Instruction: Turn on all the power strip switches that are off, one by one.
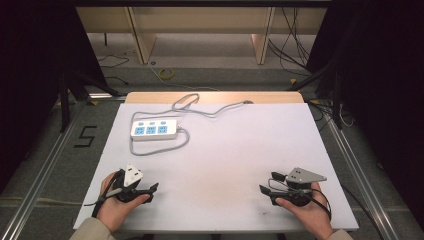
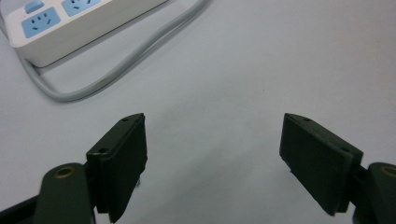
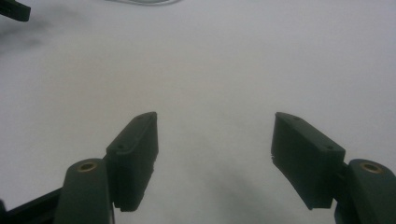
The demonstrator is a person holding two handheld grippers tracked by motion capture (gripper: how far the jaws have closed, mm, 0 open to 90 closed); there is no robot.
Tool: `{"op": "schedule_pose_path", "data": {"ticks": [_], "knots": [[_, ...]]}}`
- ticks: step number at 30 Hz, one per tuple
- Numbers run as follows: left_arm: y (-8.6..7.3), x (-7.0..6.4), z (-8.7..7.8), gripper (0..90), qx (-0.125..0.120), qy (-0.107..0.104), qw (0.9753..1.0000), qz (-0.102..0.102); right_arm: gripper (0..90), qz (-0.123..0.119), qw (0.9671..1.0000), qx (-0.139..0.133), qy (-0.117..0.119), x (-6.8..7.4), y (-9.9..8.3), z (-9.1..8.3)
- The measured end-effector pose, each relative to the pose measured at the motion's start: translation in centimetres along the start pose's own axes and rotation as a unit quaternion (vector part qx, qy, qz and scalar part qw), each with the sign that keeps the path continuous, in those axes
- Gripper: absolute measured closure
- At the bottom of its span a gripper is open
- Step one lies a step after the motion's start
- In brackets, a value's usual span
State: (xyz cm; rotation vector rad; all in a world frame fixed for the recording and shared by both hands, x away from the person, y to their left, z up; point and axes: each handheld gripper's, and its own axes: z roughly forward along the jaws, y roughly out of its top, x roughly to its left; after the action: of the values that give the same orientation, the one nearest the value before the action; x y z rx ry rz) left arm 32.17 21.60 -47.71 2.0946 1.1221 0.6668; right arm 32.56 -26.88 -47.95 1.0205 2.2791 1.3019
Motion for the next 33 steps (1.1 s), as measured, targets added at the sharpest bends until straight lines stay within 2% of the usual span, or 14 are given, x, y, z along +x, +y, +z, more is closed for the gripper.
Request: {"op": "schedule_pose_path", "data": {"ticks": [8,11,12,13,14,15,16,17,18,21,24,27,33], "knots": [[0.4,0.3,-0.4,28.6,-0.003,0.016,0.9998,-0.009,32.4,-0.003,1.0000,-0.003,0.003,0.2,0.1,0.0],[0.6,0.7,-0.5,40.6,-0.008,0.026,0.9994,-0.021,32.4,-0.005,1.0000,-0.005,0.005,0.3,0.2,0.1],[0.7,0.8,-0.5,40.6,-0.011,0.030,0.9992,-0.023,32.4,-0.005,1.0000,-0.005,0.005,0.3,0.2,0.1],[0.8,1.0,-0.6,44.7,-0.011,0.035,0.9991,-0.023,32.4,-0.005,1.0000,-0.004,0.004,0.3,0.2,0.1],[0.8,1.1,-0.6,55.0,-0.013,0.040,0.9988,-0.025,32.4,-0.005,1.0000,-0.005,0.004,0.3,0.2,0.1],[0.9,1.2,-0.7,55.0,-0.013,0.049,0.9983,-0.026,32.4,-0.005,1.0000,-0.005,0.004,0.3,0.2,0.1],[1.0,1.3,-0.8,65.3,-0.016,0.055,0.9980,-0.026,32.4,-0.005,1.0000,-0.004,0.004,0.3,0.2,0.1],[1.1,1.5,-0.9,65.3,-0.014,0.056,0.9979,-0.028,32.4,-0.005,1.0000,-0.004,0.004,0.3,0.2,0.1],[1.2,1.6,-0.9,72.6,-0.010,0.061,0.9975,-0.035,32.4,-0.003,1.0000,-0.004,0.004,0.3,0.2,0.1],[1.5,2.0,-1.1,81.2,-0.009,0.069,0.9967,-0.042,32.4,-0.007,1.0000,-0.005,0.004,0.3,0.2,0.1],[1.7,2.5,-1.2,88.6,-0.007,0.072,0.9956,-0.059,32.4,-0.007,1.0000,-0.004,0.004,0.4,0.2,0.1],[1.9,3.0,-1.1,89.6,-0.006,0.078,0.9946,-0.068,32.4,-0.007,1.0000,-0.004,0.004,0.4,0.2,0.1],[2.4,3.8,-0.6,89.6,0.002,0.087,0.9937,-0.070,32.4,-0.007,1.0000,-0.002,0.004,0.4,0.2,0.2]]}}
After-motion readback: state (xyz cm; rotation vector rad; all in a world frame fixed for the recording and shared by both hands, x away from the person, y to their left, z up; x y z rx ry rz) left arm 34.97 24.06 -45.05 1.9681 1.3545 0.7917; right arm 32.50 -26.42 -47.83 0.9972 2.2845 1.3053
